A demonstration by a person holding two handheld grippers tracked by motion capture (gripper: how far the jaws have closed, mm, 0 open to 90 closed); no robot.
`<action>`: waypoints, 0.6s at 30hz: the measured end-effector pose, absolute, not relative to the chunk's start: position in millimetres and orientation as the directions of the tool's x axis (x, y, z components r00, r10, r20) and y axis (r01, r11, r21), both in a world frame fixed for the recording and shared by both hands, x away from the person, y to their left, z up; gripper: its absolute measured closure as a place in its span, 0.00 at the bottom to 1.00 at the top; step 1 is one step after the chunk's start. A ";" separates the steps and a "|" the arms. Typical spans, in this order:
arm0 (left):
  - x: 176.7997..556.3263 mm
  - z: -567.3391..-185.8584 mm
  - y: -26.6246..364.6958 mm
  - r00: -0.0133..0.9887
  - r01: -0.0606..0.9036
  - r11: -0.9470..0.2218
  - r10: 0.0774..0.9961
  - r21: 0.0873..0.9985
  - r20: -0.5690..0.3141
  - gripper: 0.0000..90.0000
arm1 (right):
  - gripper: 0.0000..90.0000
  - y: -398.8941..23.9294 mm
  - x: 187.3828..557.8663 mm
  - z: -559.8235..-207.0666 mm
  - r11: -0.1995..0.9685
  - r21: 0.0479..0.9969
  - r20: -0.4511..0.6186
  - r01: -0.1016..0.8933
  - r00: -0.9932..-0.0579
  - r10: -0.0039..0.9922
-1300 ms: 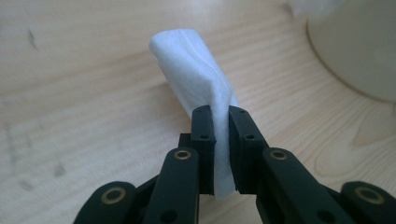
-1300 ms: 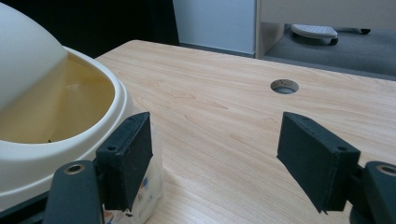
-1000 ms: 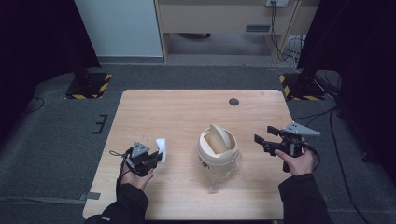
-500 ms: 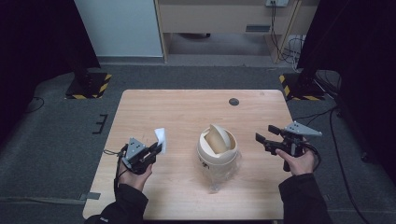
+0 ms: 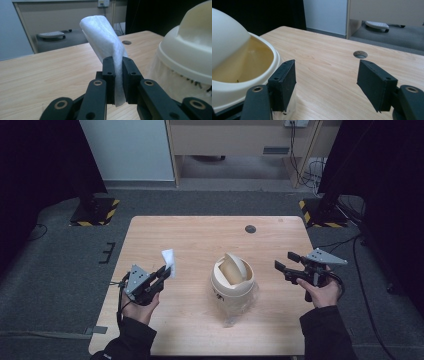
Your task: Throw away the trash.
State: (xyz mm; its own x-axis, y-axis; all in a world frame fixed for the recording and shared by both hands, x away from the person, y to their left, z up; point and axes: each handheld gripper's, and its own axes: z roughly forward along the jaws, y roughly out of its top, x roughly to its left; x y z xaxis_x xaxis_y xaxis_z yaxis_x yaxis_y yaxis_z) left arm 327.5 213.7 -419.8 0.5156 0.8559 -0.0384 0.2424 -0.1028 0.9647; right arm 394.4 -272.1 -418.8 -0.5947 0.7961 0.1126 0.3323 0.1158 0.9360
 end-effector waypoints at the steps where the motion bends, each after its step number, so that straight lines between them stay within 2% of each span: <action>1: 326.6 -417.4 212.2 0.520 0.230 -0.105 0.853 0.968 -0.031 0.90 | 0.35 -271.6 394.0 -417.0 0.116 0.938 0.109 0.326 -0.599 0.793; 11: 315.3 -396.7 192.5 0.586 0.126 -0.132 0.810 0.983 0.034 0.90 | 0.39 -267.6 389.6 -399.7 0.120 0.960 0.070 0.255 -0.629 0.775; 18: 307.9 -382.5 180.1 0.620 0.059 -0.138 0.781 0.989 0.072 0.90 | 0.38 -261.3 385.0 -386.9 0.075 0.964 0.112 0.254 -0.646 0.756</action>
